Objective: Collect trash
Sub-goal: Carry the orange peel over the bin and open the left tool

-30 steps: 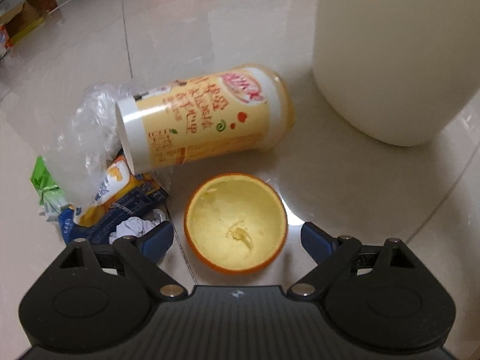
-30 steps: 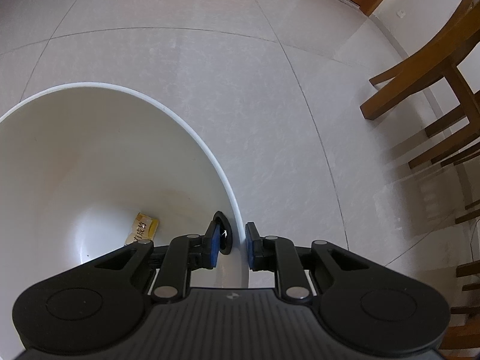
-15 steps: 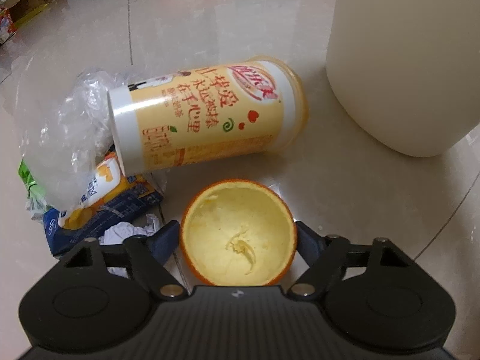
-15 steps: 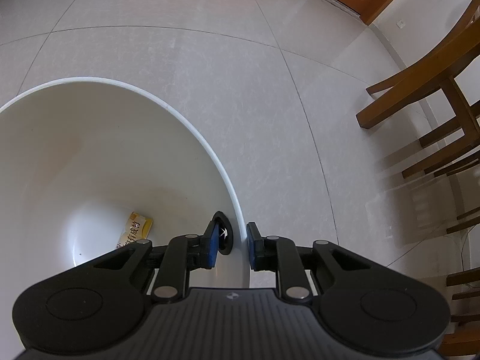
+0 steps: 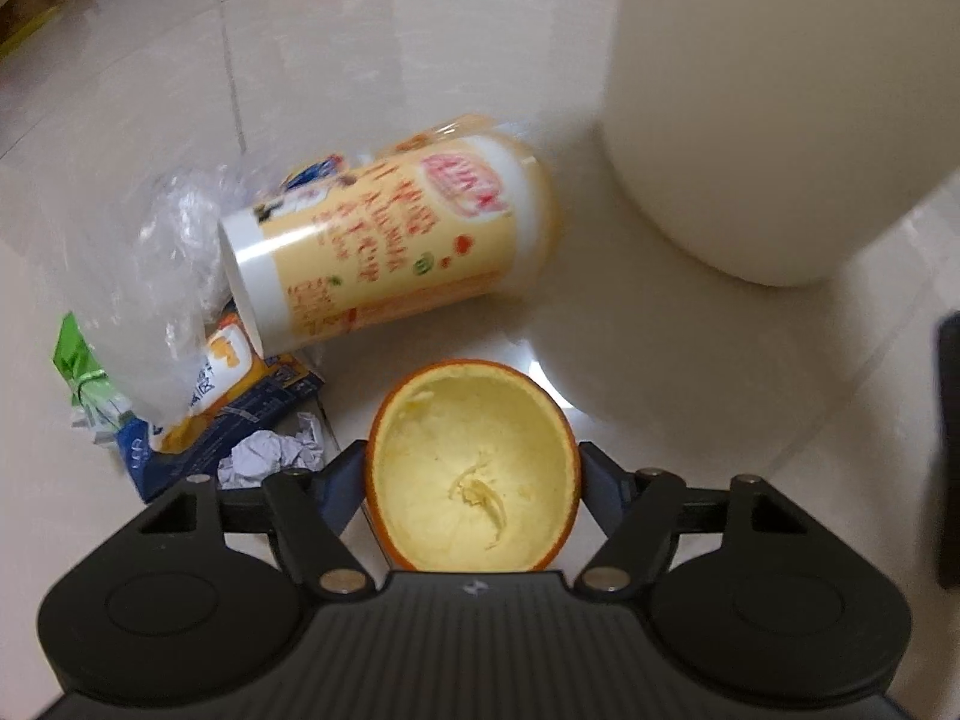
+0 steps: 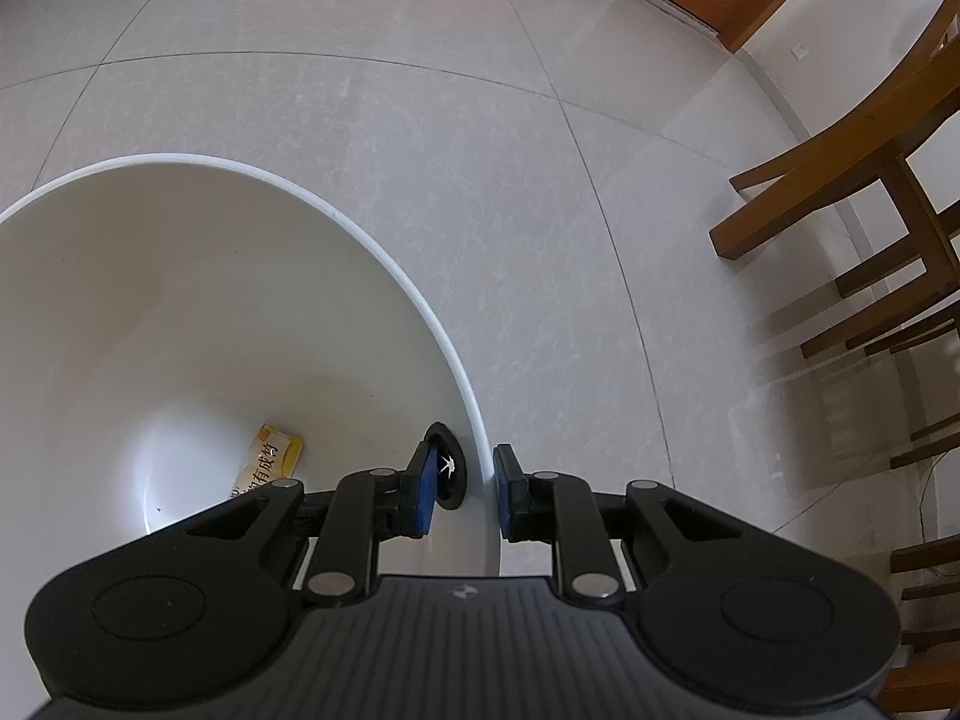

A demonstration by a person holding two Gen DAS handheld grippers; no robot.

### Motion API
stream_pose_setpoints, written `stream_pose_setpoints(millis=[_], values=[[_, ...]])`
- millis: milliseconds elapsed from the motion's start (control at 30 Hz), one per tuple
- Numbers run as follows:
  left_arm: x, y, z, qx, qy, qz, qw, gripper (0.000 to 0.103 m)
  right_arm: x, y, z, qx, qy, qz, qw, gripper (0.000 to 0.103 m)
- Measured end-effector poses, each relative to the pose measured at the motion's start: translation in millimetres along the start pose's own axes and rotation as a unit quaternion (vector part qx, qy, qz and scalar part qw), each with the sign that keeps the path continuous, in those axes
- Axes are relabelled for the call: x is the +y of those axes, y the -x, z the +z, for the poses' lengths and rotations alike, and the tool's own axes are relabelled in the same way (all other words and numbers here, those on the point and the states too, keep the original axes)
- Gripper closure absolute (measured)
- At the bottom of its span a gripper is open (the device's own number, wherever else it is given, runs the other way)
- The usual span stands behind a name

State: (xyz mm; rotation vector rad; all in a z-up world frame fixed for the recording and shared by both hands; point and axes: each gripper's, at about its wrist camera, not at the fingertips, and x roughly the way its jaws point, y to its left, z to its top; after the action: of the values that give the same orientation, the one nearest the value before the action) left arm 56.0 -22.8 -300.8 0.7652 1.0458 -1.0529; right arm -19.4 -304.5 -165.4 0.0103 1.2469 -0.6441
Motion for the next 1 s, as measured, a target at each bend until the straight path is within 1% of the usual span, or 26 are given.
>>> stream_pose_setpoints(millis=[100,200,233,300,400,533,667,767,867,933,1000], values=[[-8.3,31.1,12.0,0.010,-0.027,-0.018,0.9994,0.031,-1.2,-0.5,2.0,0.002,-0.007,0.002,1.000,0.080],[-14.8,69.2,29.3,0.004,-0.045,-0.036,0.9983,0.031,-0.4,0.8,1.8,0.004,-0.015,0.003,1.000,0.080],[-19.9,83.0,29.3,0.001,-0.050,-0.040,0.9980,0.031,0.9,1.3,1.5,0.003,-0.014,0.001,1.000,0.079],[-31.1,107.6,42.2,-0.004,-0.061,-0.042,0.9972,0.031,1.5,1.6,1.2,0.001,-0.011,-0.001,1.000,0.079],[-36.2,143.1,70.5,-0.024,-0.089,-0.032,0.9953,0.031,-0.4,2.2,0.4,0.002,-0.018,0.004,1.000,0.080],[-46.2,189.0,108.0,-0.058,-0.109,-0.035,0.9918,0.031,-1.7,3.9,0.4,0.004,-0.024,0.009,1.000,0.081],[-63.2,214.2,143.4,-0.086,-0.118,-0.056,0.9877,0.031,-6.9,3.9,1.2,0.010,-0.038,0.020,0.999,0.082],[-81.3,219.2,167.2,-0.110,-0.129,-0.062,0.9835,0.031,-11.9,2.6,1.9,0.013,-0.050,0.030,0.998,0.082],[-97.6,214.8,182.3,-0.126,-0.138,-0.071,0.9798,0.030,-15.2,1.6,1.6,0.015,-0.057,0.036,0.998,0.082],[-108.1,203.9,186.4,-0.128,-0.143,-0.075,0.9786,0.030,-16.2,1.2,1.0,0.015,-0.058,0.039,0.997,0.082],[-113.5,198.4,186.9,-0.122,-0.147,-0.083,0.9781,0.026,-17.1,0.9,0.3,0.016,-0.060,0.041,0.997,0.083]])
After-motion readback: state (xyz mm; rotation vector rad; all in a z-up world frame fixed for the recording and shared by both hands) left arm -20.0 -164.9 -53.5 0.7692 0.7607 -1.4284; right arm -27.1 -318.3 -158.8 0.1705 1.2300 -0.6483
